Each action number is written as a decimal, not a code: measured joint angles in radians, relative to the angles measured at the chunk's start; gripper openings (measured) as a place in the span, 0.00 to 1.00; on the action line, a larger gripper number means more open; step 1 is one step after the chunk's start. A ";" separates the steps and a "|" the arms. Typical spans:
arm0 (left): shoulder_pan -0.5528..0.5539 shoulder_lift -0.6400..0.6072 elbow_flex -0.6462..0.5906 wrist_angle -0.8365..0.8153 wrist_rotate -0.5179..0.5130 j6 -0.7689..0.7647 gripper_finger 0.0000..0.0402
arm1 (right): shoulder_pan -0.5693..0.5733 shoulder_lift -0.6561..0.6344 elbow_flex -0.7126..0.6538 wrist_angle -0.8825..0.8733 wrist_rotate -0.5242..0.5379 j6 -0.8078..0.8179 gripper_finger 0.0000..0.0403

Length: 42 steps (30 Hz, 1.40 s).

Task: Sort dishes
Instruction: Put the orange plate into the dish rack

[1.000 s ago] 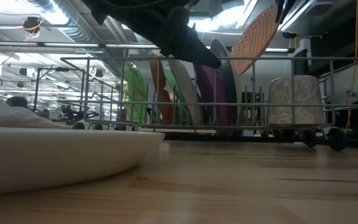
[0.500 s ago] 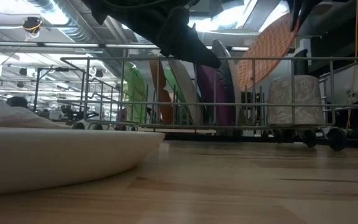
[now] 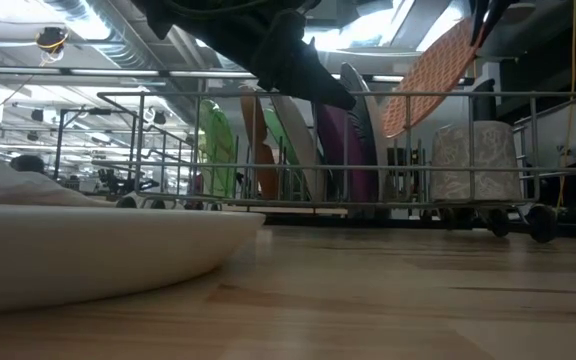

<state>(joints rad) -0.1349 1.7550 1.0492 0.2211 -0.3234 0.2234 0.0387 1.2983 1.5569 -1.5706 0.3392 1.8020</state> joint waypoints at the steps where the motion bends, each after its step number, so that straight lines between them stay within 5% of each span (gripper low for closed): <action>1: 0.000 0.000 0.000 0.000 -0.001 0.000 0.04 | 0.000 0.001 0.000 0.001 -0.001 0.001 0.03; 30: 0.000 0.000 0.000 0.000 -0.002 0.000 0.04 | 0.000 0.049 -0.001 -0.001 -0.009 0.026 0.03; 42: 0.000 0.000 0.000 0.000 -0.004 -0.003 0.04 | -0.046 -0.013 -0.099 0.013 -0.024 0.000 0.03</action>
<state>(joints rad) -0.1346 1.7554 1.0489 0.2214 -0.3273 0.2206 -0.0074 1.2848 1.4578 -1.5571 0.3152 1.8023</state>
